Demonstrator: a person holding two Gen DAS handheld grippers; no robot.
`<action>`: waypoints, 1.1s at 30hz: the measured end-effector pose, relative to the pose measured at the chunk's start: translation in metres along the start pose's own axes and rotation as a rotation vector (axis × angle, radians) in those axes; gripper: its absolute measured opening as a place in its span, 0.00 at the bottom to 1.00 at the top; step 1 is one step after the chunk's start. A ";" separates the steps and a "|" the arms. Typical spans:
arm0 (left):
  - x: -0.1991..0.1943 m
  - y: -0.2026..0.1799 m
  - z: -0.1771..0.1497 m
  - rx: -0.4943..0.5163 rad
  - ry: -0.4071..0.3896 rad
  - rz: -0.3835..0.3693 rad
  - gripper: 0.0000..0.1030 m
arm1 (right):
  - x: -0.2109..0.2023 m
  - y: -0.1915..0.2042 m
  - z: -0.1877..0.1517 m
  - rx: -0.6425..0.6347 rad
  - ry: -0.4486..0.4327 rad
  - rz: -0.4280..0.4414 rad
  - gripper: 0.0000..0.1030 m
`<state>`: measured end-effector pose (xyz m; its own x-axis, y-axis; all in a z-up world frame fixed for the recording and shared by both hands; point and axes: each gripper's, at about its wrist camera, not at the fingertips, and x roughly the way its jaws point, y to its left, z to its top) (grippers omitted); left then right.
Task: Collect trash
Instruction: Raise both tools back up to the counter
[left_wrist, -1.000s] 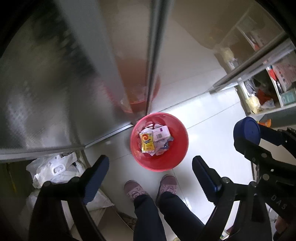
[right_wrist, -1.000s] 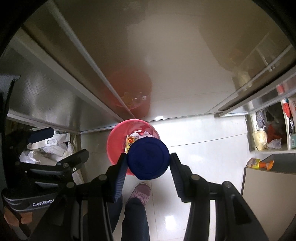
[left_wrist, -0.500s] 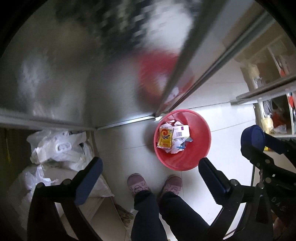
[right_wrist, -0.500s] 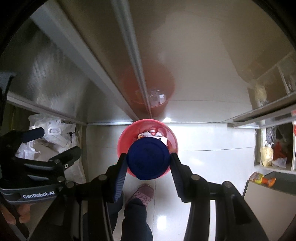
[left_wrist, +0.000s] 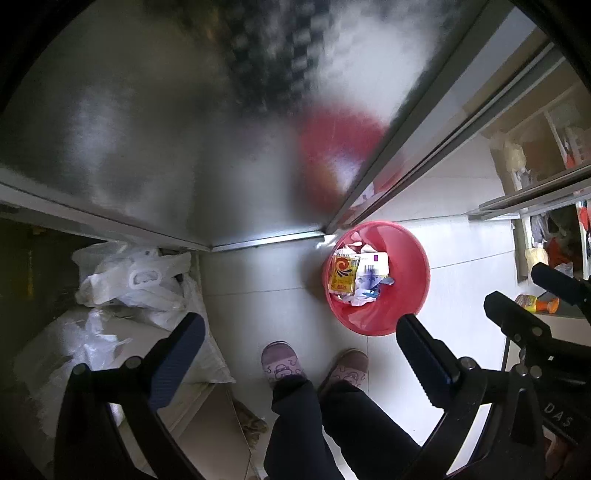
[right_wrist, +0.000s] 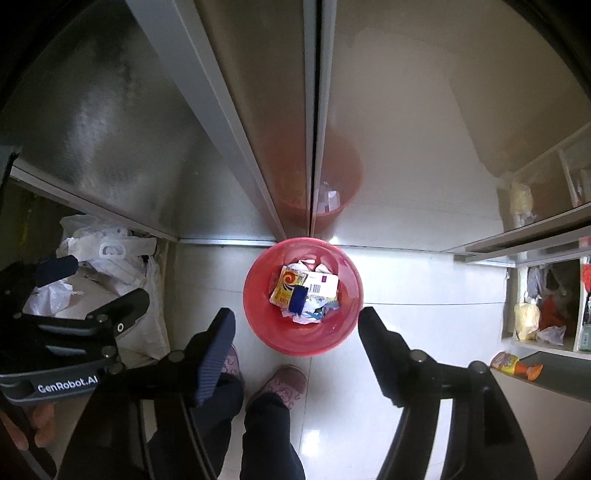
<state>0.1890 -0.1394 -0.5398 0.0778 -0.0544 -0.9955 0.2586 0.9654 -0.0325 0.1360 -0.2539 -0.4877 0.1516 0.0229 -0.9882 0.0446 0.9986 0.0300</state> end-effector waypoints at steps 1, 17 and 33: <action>-0.008 0.001 -0.001 -0.004 -0.006 0.000 1.00 | -0.006 0.000 0.000 -0.001 -0.004 -0.001 0.66; -0.190 0.006 -0.011 -0.005 -0.136 0.042 1.00 | -0.162 0.014 -0.006 0.014 -0.130 0.021 0.87; -0.356 0.067 0.026 -0.185 -0.364 0.099 1.00 | -0.313 0.065 0.074 -0.132 -0.378 0.047 0.88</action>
<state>0.2037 -0.0623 -0.1848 0.4373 -0.0135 -0.8992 0.0580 0.9982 0.0133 0.1642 -0.1995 -0.1655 0.5042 0.0737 -0.8605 -0.0944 0.9951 0.0299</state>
